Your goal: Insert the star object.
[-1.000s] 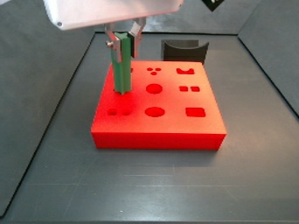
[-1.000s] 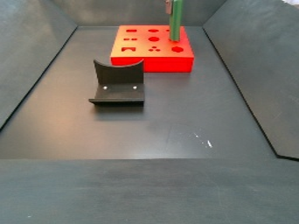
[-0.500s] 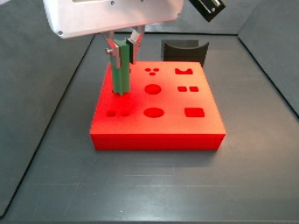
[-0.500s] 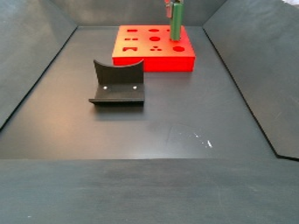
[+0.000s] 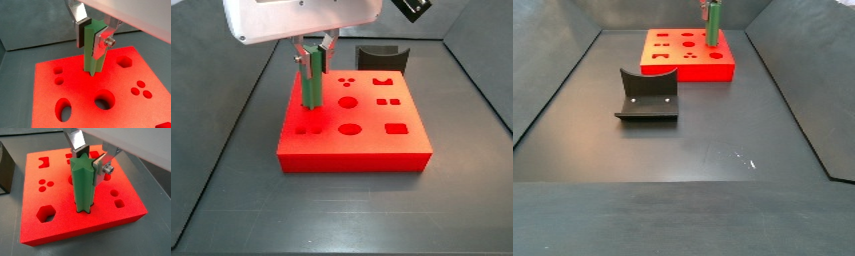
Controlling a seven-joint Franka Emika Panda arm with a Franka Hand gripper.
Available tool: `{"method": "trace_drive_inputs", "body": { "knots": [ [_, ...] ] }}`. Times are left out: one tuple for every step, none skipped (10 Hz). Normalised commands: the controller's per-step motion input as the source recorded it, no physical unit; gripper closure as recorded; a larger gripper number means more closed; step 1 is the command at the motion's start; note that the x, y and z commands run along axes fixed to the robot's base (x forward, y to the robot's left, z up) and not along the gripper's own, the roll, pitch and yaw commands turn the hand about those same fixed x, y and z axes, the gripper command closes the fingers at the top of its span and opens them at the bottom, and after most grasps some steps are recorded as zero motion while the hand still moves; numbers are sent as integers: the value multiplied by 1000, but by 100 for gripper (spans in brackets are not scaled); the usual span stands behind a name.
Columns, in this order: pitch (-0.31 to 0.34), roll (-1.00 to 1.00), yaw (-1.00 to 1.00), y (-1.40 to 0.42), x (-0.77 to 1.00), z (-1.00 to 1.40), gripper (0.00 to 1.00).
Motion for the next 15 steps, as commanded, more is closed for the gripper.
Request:
{"method": "trace_drive_inputs", "body": {
  "knots": [
    [-90, 199, 0, -49, -166, -594, 100],
    [0, 304, 0, -151, -9, -334, 100],
    [0, 339, 0, -237, 0, -529, 100],
    [-20, 344, 0, -217, -26, -646, 100],
    [-7, 346, 0, -200, 0, -443, 100],
    [0, 206, -11, -34, 0, -246, 100],
    [-59, 47, -109, 0, 0, -577, 100],
    [-24, 0, -117, 0, -3, -1000, 100],
    [0, 0, -26, 0, 0, -1000, 100],
    [3, 0, -37, 31, 0, -1000, 100],
    [20, 0, -40, 0, -9, -1000, 100],
    [66, 0, 0, 0, 0, -1000, 100],
    [76, 0, 0, 0, 0, -1000, 100],
    [99, -24, 0, 0, 0, -969, 100],
    [74, 0, -11, 0, -17, -523, 100]
  ]
}}
